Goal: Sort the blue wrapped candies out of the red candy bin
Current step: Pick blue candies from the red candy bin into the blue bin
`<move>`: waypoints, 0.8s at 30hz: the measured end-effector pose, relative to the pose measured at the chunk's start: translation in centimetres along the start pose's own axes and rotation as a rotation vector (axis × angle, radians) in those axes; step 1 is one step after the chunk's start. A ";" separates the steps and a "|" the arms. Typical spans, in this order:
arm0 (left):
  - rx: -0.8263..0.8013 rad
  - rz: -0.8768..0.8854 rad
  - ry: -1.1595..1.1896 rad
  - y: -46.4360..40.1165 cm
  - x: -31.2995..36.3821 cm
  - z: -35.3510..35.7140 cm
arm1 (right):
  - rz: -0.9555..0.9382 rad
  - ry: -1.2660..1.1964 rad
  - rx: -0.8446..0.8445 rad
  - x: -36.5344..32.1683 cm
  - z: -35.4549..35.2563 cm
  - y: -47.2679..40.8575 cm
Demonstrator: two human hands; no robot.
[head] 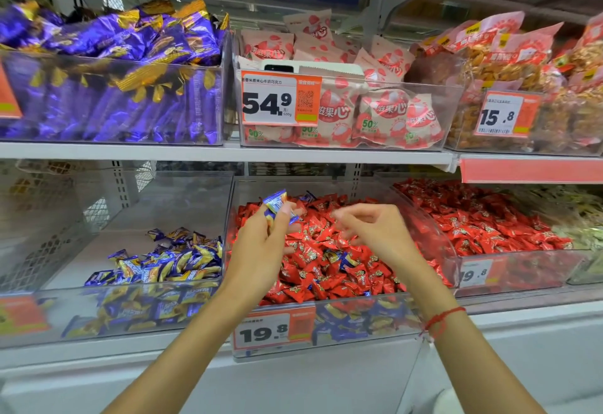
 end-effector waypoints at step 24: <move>-0.205 -0.230 0.288 0.5 -0.1 1.4 | 0.198 -0.192 -0.175 -1.4 1.4 2.1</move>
Point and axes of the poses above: each hand's wrist, its own y-axis away from the middle knuckle, its own z-axis out of the palm, x = y × z, the point moved 4 cm from there along -y, towards the middle knuckle, and after that the axes turned 2 degrees about -y, right-handed, at the moved point
